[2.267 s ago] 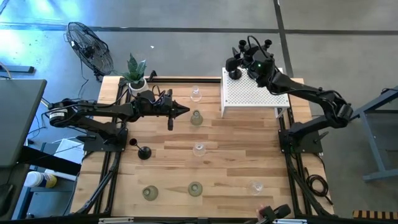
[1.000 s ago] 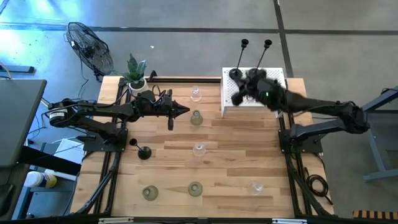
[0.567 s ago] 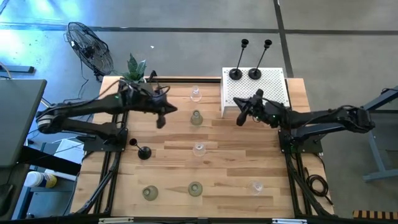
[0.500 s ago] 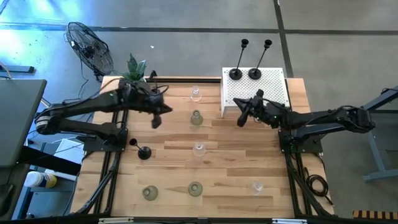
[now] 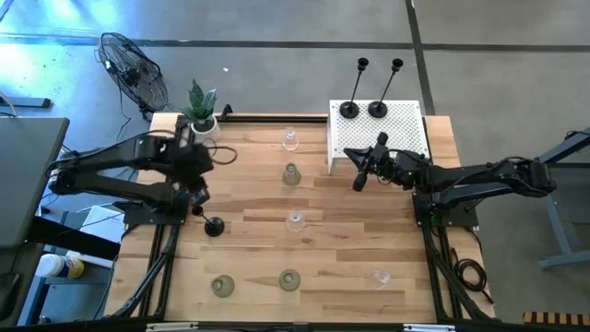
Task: Pick & Place candle stick holders
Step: Put the black candle holder on the shelf aligned with the other black candle holder
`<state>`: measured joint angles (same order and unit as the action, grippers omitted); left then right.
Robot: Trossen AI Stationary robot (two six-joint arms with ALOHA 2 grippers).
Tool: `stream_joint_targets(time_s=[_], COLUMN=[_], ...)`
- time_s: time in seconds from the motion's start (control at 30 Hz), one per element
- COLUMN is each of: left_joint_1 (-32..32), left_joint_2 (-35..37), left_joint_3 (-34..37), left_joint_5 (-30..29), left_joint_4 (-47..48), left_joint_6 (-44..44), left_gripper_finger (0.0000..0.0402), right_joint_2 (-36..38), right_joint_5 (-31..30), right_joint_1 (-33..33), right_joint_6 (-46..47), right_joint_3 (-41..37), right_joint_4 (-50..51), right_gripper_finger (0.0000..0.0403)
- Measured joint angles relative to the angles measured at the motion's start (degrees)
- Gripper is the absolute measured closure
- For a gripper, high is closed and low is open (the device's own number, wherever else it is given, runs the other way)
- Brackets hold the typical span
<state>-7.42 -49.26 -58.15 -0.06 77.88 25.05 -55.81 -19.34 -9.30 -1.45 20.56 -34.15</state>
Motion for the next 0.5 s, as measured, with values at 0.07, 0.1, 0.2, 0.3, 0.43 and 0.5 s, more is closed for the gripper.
stream_joint_targets(time_s=[0.07,0.1,0.2,0.3,0.43,0.5], left_joint_1=[2.1,3.1,5.9,8.6,12.8,14.9], left_joint_2=[2.6,4.0,8.3,12.2,15.7,16.9], left_joint_3=[1.7,2.6,5.3,8.0,11.7,13.4], left_joint_5=[-0.5,-0.7,-0.9,-0.6,2.9,4.5], left_joint_4=[1.5,2.0,2.1,2.2,2.2,2.4], left_joint_6=[3.7,5.3,9.8,12.2,12.3,12.3], left_gripper_finger=[0.0399,0.0399,0.0399,0.0399,0.0399,0.0399], right_joint_2=[0.0,0.0,0.0,0.0,0.0,0.0], right_joint_5=[0.5,0.6,0.7,0.7,0.7,0.7], right_joint_1=[0.0,0.0,0.0,0.0,0.0,0.0], right_joint_6=[-0.2,-0.3,-0.5,-0.6,-0.6,-0.6], right_joint_3=[0.0,0.0,0.0,0.0,0.0,0.0], right_joint_4=[-0.1,-0.1,-0.1,0.0,0.0,0.0], right_gripper_finger=[0.0401,0.0401,0.0402,0.0401,0.0402,0.0401])
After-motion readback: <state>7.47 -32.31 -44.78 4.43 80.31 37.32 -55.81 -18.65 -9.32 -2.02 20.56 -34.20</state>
